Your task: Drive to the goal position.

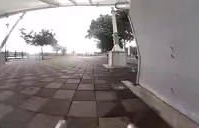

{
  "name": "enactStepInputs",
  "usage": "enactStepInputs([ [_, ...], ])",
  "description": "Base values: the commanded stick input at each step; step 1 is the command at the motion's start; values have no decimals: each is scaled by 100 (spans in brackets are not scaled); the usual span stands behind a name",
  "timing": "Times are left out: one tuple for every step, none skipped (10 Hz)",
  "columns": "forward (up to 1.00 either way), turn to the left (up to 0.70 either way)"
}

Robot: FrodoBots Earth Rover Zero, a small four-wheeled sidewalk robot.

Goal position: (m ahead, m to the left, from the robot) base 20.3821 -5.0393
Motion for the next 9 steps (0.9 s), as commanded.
enactStepInputs([
  [70,31],
  [70,6],
  [70,0],
  [70,0],
  [70,0],
  [70,0],
  [70,0],
  [70,0],
  [70,0],
])
